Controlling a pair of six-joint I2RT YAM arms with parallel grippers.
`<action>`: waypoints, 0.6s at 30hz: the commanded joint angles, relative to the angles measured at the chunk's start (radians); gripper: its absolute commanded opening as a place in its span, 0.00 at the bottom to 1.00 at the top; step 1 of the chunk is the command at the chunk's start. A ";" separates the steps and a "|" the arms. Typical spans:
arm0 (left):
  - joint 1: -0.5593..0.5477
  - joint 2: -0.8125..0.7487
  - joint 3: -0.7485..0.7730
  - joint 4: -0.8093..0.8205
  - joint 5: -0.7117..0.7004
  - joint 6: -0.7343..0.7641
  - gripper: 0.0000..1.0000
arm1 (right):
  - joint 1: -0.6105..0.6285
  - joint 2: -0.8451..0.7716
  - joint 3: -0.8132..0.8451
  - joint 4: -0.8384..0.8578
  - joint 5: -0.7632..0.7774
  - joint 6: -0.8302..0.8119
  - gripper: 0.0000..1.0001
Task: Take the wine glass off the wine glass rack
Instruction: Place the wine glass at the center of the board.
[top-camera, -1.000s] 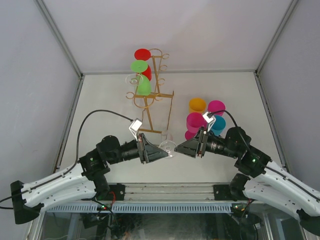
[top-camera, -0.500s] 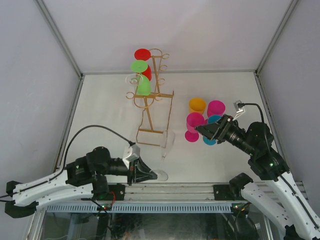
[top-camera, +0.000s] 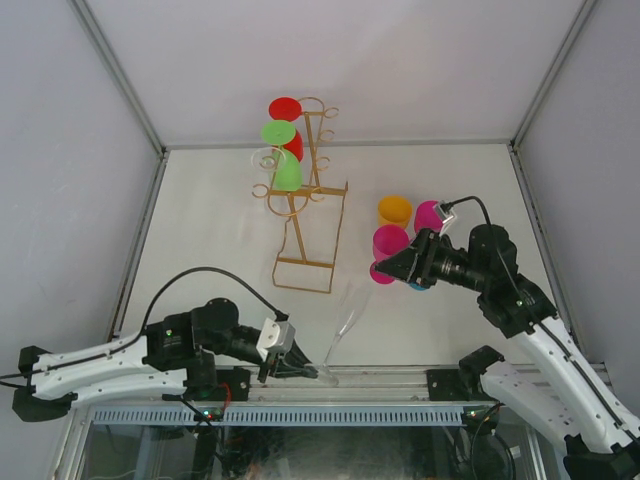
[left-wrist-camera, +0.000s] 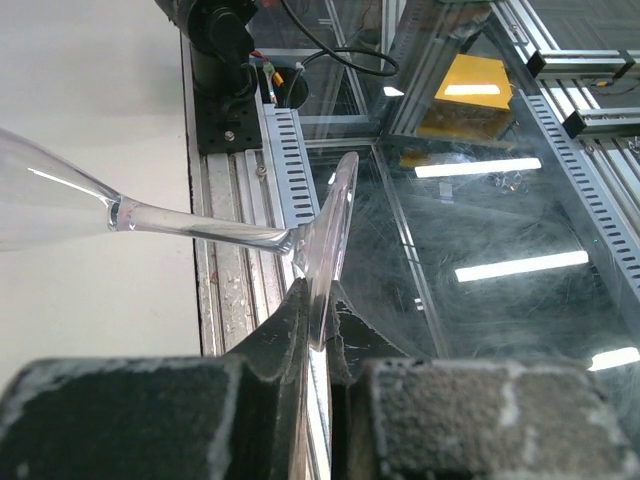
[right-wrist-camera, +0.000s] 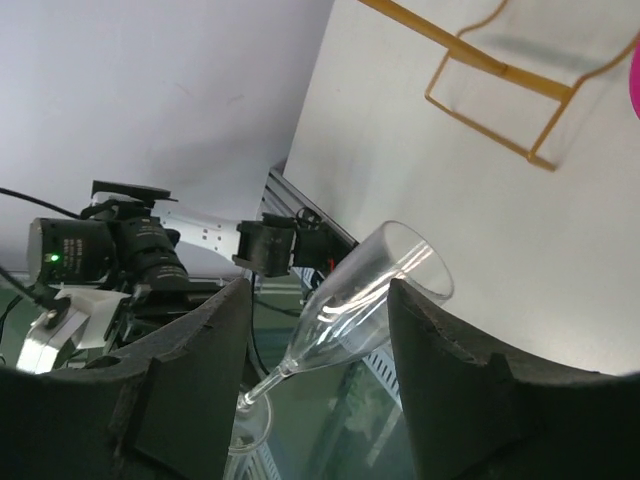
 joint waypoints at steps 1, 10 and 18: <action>-0.012 -0.014 0.020 0.060 0.058 0.066 0.00 | -0.005 0.019 0.028 -0.029 -0.021 -0.016 0.57; -0.022 -0.042 0.021 0.060 0.093 0.059 0.00 | -0.009 0.100 0.028 -0.061 -0.079 -0.037 0.58; -0.023 -0.058 0.028 0.045 0.086 0.067 0.00 | -0.003 0.165 -0.007 0.122 -0.338 0.053 0.59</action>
